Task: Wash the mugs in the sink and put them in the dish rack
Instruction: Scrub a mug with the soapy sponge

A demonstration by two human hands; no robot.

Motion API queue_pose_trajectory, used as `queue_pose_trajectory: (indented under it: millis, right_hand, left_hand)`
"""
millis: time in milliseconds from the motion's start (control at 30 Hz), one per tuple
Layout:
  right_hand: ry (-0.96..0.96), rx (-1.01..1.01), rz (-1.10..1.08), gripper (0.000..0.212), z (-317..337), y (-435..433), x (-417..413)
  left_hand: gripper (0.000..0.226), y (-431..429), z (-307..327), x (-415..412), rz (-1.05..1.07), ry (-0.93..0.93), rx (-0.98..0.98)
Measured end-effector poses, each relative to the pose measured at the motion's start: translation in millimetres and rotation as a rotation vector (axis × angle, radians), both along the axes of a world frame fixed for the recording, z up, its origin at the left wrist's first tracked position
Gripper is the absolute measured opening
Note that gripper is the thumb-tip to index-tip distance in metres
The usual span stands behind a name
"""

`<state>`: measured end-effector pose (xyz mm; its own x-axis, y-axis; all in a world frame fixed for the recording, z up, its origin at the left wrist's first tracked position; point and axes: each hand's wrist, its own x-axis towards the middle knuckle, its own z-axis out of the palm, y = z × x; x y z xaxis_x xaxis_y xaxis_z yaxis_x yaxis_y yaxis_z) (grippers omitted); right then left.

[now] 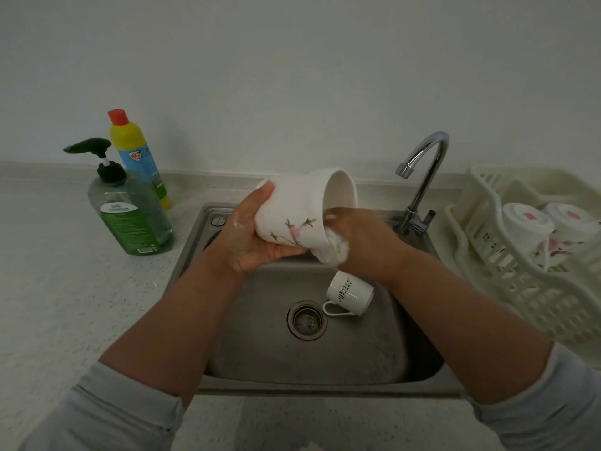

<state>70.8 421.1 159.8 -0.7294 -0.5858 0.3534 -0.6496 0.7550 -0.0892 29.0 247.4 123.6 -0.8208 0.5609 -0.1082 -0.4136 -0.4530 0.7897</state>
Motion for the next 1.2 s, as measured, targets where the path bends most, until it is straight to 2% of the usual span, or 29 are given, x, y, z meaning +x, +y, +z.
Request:
queue_pose_trajectory:
  millis: [100,200,267,300,367,433,533,600,700,767,800,900,967,1033,1067,1133,1200]
  right_hand:
    - [-0.328,-0.024,-0.084,0.030,-6.8,-3.3,-1.3]
    - [-0.625,-0.210,-0.069,0.036,-3.0,-7.8,-3.4]
    - [-0.810,-0.390,-0.057,0.026,4.5,-8.4,-1.5]
    - [-0.856,-0.485,-0.021,0.027,8.9,-8.9,1.4]
    - [-0.839,-0.617,0.023,0.037,12.3,-5.5,2.6]
    - [-0.767,-0.678,0.055,0.043,6.9,-5.0,0.6]
    - [-0.585,-0.829,-0.063,0.029,1.1,-8.8,0.5]
    - [-0.440,-0.856,-0.121,0.021,-4.8,-7.7,-1.1]
    - [-0.165,-0.736,-0.113,0.026,-6.9,-6.3,-1.3]
    - [0.060,-0.435,-0.053,0.041,-9.3,-0.6,-4.7]
    - [0.067,-0.311,-0.047,0.048,-10.0,2.8,-5.7]
    - [-0.091,-0.154,-0.104,0.056,-10.5,6.0,-10.4]
    - [-0.303,-0.161,-0.102,0.050,-16.5,1.5,-14.2]
    - [-0.730,-0.466,-0.157,0.040,-8.7,-4.3,-16.9]
    - [-0.946,-0.696,-0.159,0.037,-4.2,-5.2,-19.0]
    - [-1.222,-1.031,-0.122,0.032,2.3,-1.4,-23.5]
    - [-1.350,-1.176,-0.085,0.033,7.0,0.9,-25.0]
  left_hand:
    - [0.088,4.1,0.4,1.4,0.048,0.060,-0.024]
    - [0.087,11.0,1.7,3.8,-0.007,0.035,0.014]
    - [0.082,12.8,1.2,5.1,-0.030,0.017,0.058]
    - [0.087,13.1,0.5,4.4,-0.022,0.017,0.061]
    - [0.104,13.5,0.5,2.3,0.012,0.020,0.035]
    - [0.105,12.6,1.6,-1.5,0.082,0.001,-0.023]
    - [0.081,10.8,5.8,-3.6,0.126,-0.054,-0.074]
    - [0.089,9.6,6.7,-3.8,0.113,-0.105,-0.037]
    - [0.116,9.1,2.1,-5.2,0.083,-0.129,-0.004]
    - [0.116,9.7,-0.2,-5.2,0.062,-0.111,0.019]
    - [0.114,10.2,-0.5,-6.1,0.055,-0.110,0.033]
    - [0.103,14.2,-0.3,-7.1,0.076,-0.126,0.041]
    - [0.076,19.1,0.6,-4.4,0.107,-0.140,0.010]
    - [0.047,23.2,-1.2,-0.2,0.151,-0.099,-0.061]
    - [0.041,24.7,-4.4,0.4,0.179,-0.069,-0.116]
    - [0.048,27.0,-9.1,2.1,0.209,-0.003,-0.199]
    - [0.062,28.4,-10.5,2.8,0.196,0.067,-0.194]
